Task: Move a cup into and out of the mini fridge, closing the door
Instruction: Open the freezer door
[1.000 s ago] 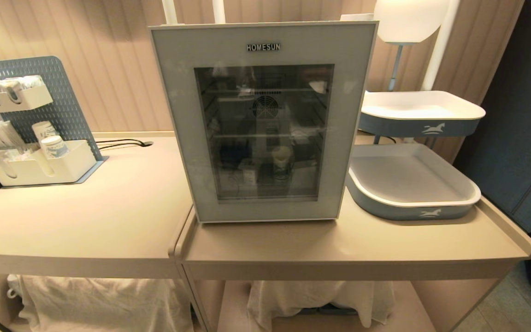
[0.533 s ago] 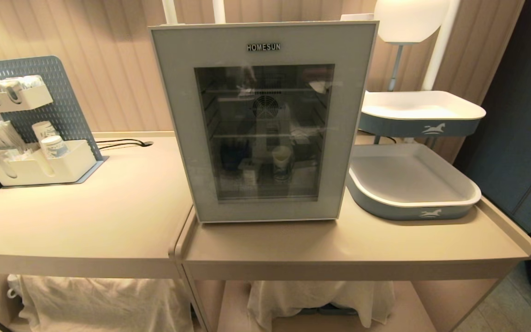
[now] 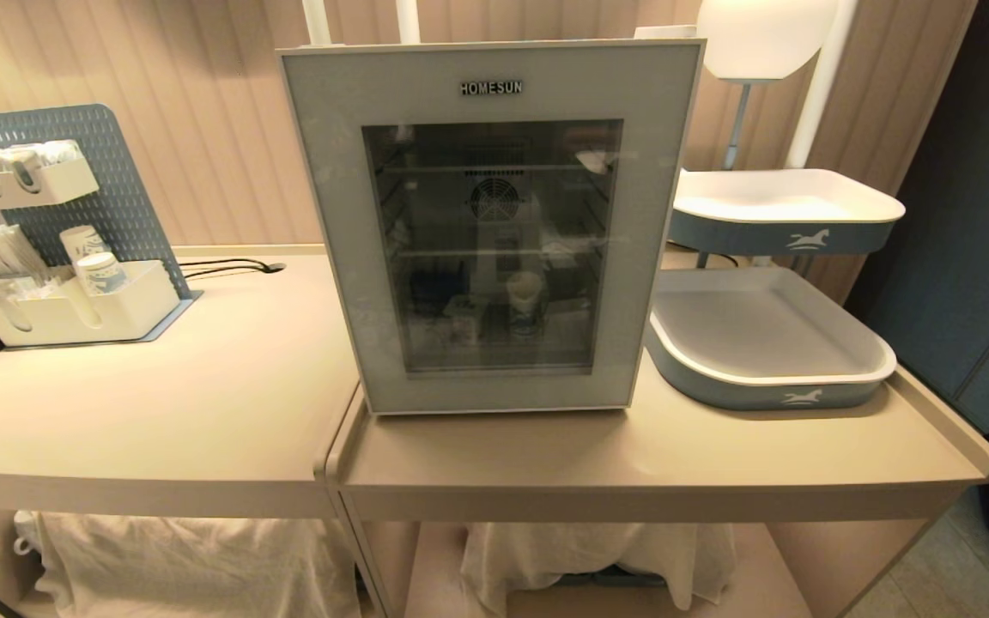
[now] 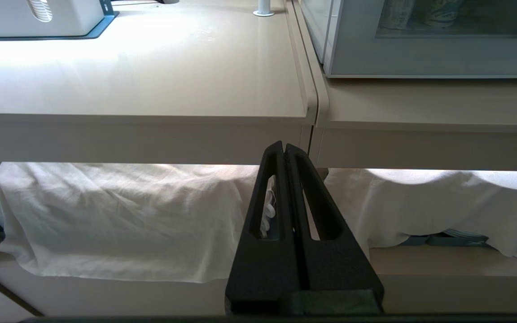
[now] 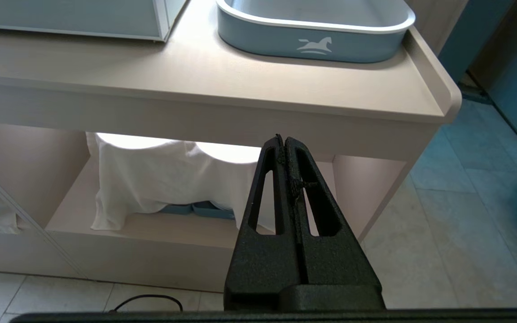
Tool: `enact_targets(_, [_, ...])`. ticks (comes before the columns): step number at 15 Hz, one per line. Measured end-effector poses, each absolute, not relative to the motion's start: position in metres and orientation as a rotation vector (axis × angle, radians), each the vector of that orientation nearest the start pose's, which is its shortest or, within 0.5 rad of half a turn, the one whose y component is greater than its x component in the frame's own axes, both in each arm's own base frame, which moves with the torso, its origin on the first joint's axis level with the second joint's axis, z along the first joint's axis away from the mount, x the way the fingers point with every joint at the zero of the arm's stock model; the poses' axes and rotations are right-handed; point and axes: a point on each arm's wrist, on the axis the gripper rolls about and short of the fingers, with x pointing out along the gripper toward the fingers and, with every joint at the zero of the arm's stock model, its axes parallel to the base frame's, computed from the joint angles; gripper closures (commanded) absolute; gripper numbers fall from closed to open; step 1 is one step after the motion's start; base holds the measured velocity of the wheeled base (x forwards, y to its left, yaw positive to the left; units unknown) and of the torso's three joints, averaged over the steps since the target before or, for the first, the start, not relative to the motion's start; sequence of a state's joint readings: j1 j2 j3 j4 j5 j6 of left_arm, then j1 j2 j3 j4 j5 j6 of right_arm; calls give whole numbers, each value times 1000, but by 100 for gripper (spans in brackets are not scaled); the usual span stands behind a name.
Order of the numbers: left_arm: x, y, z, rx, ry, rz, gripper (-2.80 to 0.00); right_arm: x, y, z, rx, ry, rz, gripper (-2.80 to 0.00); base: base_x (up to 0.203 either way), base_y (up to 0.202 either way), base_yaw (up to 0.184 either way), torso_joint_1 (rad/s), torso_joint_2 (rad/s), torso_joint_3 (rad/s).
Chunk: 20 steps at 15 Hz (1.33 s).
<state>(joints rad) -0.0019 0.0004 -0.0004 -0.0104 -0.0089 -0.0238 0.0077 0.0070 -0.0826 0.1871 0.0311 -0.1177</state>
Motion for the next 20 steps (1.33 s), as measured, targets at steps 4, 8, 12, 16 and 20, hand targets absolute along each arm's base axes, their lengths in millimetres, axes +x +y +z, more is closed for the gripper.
enact_targets(4, [-23, 0, 77, -23, -10, -10, 0, -30, 0, 77, -76, 124, 36, 0, 0, 0, 0, 0, 0, 0])
enact_targets(8, [-23, 0, 77, -23, -10, -11, 0, -30, 0, 76, -74, 127, 35, 0, 0, 0, 0, 0, 0, 0])
enact_targets(12, [-23, 0, 77, -23, -12, -10, 0, -30, 0, 76, -73, 127, 35, 0, 1, 14, -2, 1, -2, 2])
enact_targets(16, [-23, 0, 77, -23, -11, -12, 0, -30, 0, 76, -73, 128, 34, 0, 1, 156, -2, 3, 1, 2])
enact_targets(20, [-23, 0, 77, -23, -11, -11, 0, -30, 0, 76, -74, 127, 36, 0, 0, 189, 0, 2, 2, 4])
